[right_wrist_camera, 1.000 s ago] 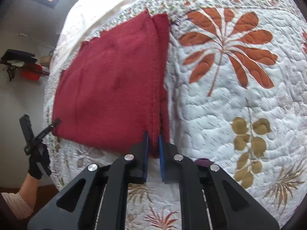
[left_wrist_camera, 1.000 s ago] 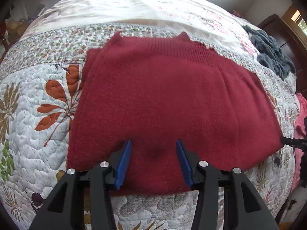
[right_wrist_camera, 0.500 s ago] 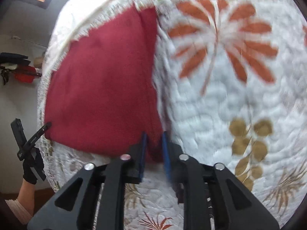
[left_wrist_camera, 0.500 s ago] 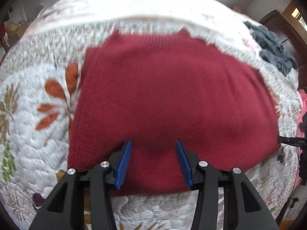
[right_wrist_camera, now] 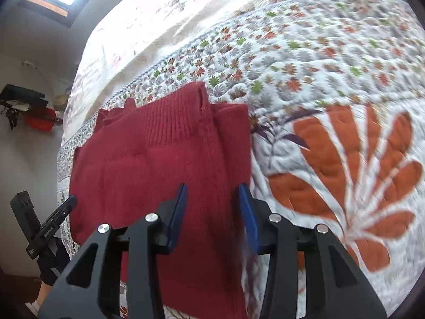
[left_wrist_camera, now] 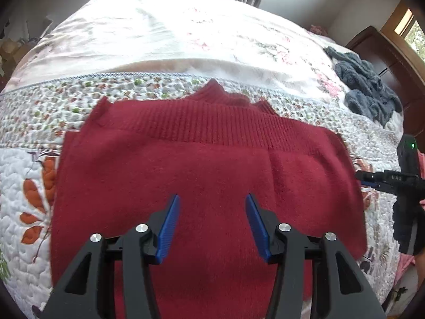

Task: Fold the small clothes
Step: 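Grasp the side edge of the folded sweater with the right tool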

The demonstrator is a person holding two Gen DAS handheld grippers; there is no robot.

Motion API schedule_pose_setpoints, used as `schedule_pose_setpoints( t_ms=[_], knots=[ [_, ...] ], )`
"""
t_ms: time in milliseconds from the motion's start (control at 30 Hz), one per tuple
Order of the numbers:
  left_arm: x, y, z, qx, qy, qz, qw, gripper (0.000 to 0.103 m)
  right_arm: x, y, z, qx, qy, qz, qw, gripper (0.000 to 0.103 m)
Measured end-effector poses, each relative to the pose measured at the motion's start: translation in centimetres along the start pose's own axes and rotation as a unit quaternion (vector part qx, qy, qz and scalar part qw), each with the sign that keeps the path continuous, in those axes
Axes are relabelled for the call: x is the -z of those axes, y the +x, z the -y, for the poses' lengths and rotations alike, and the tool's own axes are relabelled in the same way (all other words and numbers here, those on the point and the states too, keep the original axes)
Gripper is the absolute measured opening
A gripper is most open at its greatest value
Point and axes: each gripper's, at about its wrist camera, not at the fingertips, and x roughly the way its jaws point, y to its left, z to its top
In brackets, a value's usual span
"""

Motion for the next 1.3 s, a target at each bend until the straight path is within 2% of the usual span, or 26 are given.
schedule_pose_setpoints(
  t_ms=[67,233,500,767,1067,1300],
  knots=[
    [0.1,1.1,0.0,-0.007,-0.001,-0.010,0.9999,0.052,-0.2,0.8,-0.2,0.012,-0.007,-0.009,1.000,0.014],
    [0.9,2.3,-0.5,-0.016,-0.005,-0.025,0.9996,0.052,-0.3,0.0,-0.3,0.014,0.003,0.002,1.000,0.007],
    [0.9,2.0,-0.6,-0.024,0.001,-0.023,0.9994,0.052,-0.6,0.8,0.1,0.019,0.015,0.000,1.000,0.006],
    [0.7,2.3,-0.7,-0.026,0.008,-0.024,0.9993,0.052,-0.4,4.0,0.5,0.035,0.030,-0.012,0.999,0.005],
    [0.6,2.6,-0.8,-0.028,0.008,-0.027,0.9992,0.052,-0.3,4.5,0.2,0.040,0.025,-0.015,0.999,0.006],
    [0.7,3.0,-0.4,-0.032,0.013,-0.026,0.9991,0.058,-0.4,3.6,1.0,0.014,0.042,-0.012,0.999,0.012]
  ],
)
